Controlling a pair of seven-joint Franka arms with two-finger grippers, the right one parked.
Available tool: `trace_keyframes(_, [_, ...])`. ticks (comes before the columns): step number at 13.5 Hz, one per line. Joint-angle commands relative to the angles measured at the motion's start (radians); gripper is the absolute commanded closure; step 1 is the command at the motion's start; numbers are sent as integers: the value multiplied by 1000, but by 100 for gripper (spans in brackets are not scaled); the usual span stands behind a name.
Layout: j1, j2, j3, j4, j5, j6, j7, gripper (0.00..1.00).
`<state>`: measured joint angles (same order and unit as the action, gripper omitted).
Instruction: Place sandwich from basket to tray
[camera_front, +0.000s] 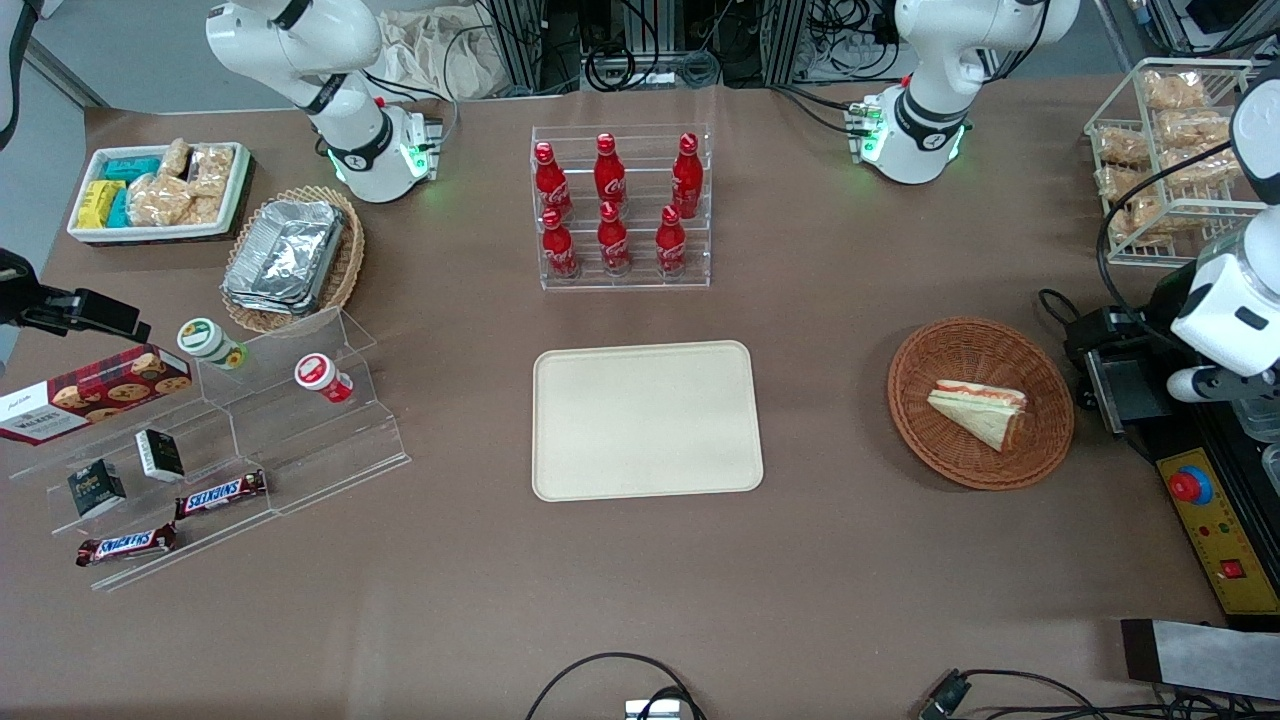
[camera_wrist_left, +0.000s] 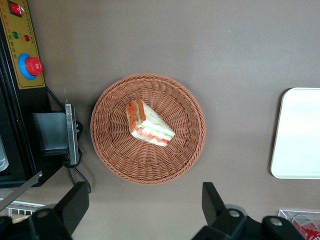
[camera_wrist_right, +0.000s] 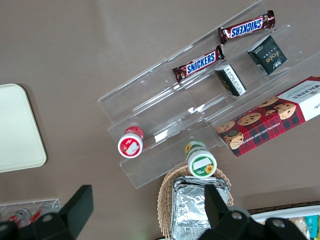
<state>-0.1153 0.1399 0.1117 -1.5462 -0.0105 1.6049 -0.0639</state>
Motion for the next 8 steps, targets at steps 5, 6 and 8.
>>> trace_keyframes(5, [3, 20, 5, 23, -8, -42, -138, 0])
trace_keyframes(6, [3, 33, 8, 14, -8, -57, -161, 0])
trace_keyframes(8, [3, 24, 23, -31, -14, -60, -253, 0])
